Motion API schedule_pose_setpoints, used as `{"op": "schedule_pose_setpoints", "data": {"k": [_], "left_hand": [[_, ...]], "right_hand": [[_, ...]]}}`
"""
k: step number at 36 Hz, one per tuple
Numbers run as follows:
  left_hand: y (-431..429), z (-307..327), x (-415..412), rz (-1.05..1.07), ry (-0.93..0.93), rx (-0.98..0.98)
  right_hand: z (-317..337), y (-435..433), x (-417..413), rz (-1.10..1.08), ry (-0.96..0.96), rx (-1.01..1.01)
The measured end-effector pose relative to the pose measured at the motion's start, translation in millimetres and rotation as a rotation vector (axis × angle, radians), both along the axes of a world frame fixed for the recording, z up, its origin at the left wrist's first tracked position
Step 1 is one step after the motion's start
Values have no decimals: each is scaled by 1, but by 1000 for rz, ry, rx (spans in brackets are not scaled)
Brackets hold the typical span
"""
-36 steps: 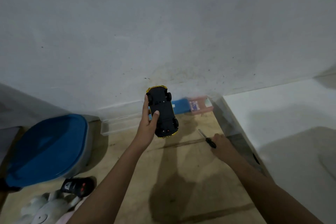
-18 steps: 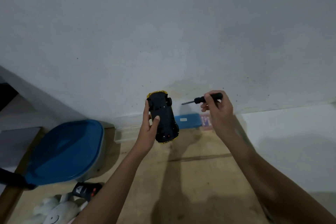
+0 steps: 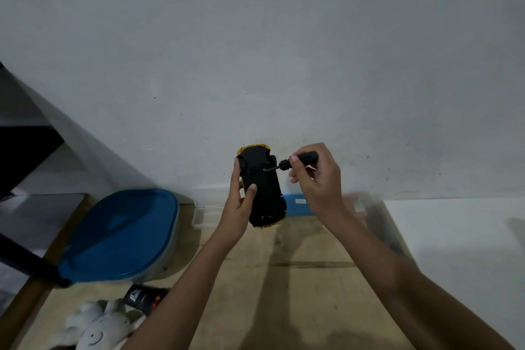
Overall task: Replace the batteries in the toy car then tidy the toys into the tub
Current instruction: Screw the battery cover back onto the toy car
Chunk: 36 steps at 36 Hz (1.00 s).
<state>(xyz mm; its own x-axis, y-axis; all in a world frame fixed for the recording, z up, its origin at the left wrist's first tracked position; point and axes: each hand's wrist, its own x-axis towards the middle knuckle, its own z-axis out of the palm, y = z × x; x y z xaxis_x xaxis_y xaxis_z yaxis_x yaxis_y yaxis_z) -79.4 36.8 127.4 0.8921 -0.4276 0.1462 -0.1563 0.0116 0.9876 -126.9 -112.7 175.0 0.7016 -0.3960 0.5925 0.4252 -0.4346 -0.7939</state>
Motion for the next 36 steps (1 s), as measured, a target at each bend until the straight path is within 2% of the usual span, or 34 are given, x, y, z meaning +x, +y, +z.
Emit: {"op": "schedule_pose_setpoints", "data": {"k": [23, 28, 33, 36], "left_hand": [[1, -1, -1, 14, -1, 20], [2, -3, 0, 9, 10, 13], [2, -1, 1, 6, 1, 2], [2, 1, 1, 10, -7, -1]], "right_hand": [[-2, 2, 3, -29, 23, -2], [-2, 4, 4, -71, 47, 66], [1, 5, 4, -102, 73, 226], [2, 5, 4, -103, 79, 240]]}}
